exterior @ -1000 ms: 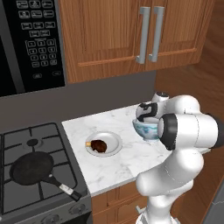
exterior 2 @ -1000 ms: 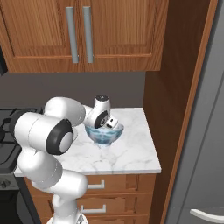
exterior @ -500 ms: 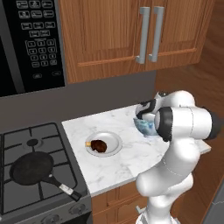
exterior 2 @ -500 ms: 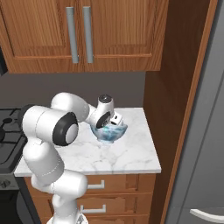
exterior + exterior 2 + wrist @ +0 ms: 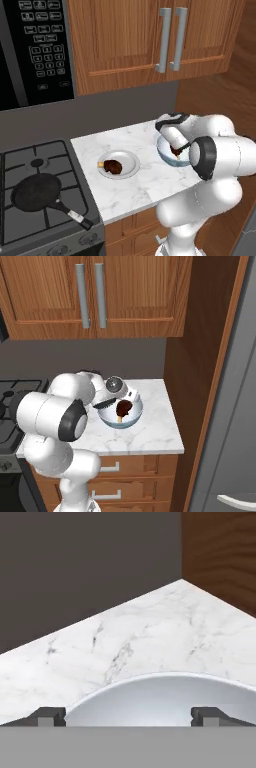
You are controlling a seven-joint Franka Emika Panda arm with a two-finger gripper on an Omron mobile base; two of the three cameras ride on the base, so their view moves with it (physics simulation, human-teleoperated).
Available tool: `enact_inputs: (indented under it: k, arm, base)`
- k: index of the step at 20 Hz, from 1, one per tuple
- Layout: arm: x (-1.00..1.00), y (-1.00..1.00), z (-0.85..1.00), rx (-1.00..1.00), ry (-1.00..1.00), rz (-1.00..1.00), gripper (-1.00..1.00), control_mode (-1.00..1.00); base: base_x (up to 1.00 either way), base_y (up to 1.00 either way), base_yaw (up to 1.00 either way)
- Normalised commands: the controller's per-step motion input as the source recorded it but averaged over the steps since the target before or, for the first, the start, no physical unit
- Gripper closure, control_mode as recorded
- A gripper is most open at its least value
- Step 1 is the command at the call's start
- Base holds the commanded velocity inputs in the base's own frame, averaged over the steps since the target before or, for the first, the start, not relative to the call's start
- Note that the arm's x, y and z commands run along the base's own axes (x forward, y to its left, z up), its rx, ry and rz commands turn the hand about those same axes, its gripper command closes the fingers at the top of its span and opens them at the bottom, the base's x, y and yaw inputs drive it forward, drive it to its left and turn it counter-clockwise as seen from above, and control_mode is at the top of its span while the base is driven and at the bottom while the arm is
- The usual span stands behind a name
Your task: Place one of the steaks on the plate and the other in the bowl. Then place the bowl in the fridge.
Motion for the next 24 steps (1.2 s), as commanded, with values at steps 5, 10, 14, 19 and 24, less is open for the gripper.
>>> enact_inputs:
  k: [5, 10, 14, 19, 24]
  arm:
    - [-0.35, 0.0, 0.38, 0.0, -0.14, 0.0, -1.0, -1.0]
    - [-0.39, 0.0, 0.89, 0.0, 0.05, 0.0, -1.0, -1.0]
    - [-0.45, 0.0, 0.96, 0.0, 0.27, 0.0, -1.0, -1.0]
    - [-0.36, 0.0, 1.0, -0.01, 0.19, 0.0, -1.0, -1.0]
    - [-0.28, -0.01, 1.0, 0.0, 0.04, 0.0, -1.0, -1.0]
  base:
    - [0.0, 0.0, 0.0]
    - [0.0, 0.0, 0.0]
    - [0.0, 0.0, 0.0]
    - [0.0, 0.0, 0.0]
    - [0.0, 0.0, 0.0]
